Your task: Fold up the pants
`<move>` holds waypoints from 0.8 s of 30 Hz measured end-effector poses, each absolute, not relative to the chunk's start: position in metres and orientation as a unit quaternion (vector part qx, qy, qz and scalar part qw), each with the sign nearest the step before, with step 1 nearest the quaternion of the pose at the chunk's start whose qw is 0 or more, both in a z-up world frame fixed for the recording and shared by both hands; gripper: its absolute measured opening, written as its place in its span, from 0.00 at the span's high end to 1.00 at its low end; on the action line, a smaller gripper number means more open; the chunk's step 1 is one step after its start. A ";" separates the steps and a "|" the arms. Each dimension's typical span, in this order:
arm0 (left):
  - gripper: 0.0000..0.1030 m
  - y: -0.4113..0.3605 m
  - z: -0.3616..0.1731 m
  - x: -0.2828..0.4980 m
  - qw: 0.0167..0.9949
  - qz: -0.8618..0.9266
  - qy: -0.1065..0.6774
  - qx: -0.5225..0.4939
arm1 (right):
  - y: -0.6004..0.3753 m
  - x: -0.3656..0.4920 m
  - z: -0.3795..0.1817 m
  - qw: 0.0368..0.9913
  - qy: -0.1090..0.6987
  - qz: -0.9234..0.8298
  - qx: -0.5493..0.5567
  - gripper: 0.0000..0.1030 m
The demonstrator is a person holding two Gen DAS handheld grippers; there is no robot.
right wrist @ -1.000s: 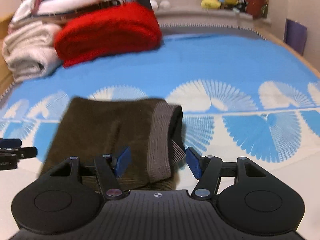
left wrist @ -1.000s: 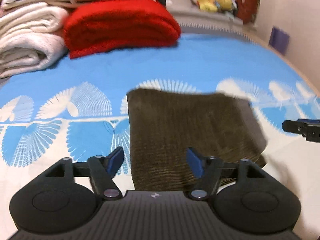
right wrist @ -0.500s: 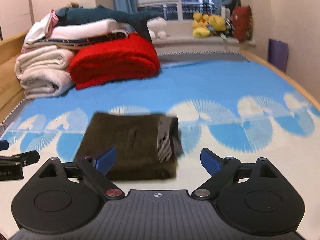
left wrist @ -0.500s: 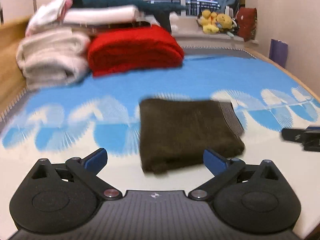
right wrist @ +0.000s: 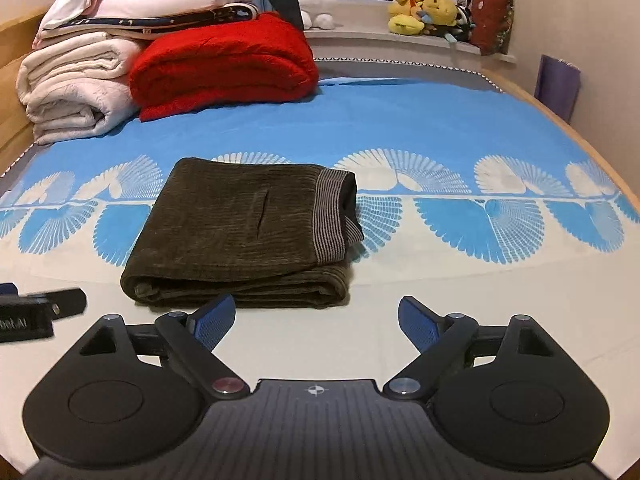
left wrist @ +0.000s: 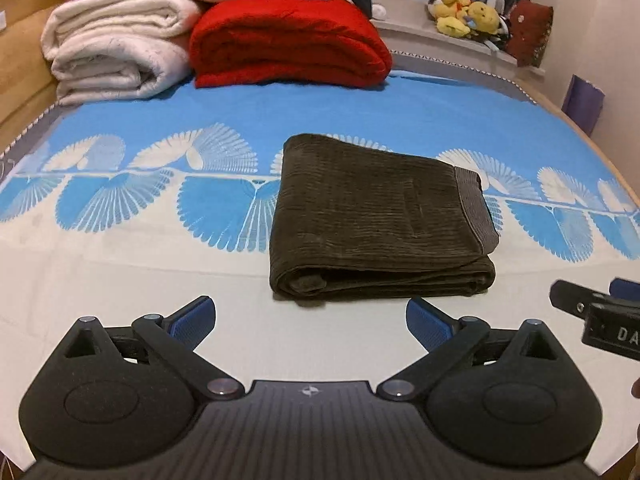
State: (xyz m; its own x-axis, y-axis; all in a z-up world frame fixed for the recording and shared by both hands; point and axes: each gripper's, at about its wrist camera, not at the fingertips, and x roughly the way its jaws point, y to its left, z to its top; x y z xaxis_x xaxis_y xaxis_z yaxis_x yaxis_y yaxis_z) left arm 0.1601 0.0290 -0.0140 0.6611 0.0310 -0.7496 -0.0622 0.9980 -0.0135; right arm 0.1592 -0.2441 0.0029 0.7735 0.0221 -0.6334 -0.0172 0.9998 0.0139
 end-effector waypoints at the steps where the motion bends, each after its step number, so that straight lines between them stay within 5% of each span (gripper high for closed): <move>1: 0.01 0.027 -0.013 0.160 0.913 0.027 0.406 -0.012 | -0.243 0.160 0.003 0.943 0.334 0.010 0.002 0.13; 24: 0.01 0.021 -0.020 0.171 0.921 0.041 0.387 -0.001 | -0.244 0.167 0.008 0.951 0.308 0.007 -0.017 0.13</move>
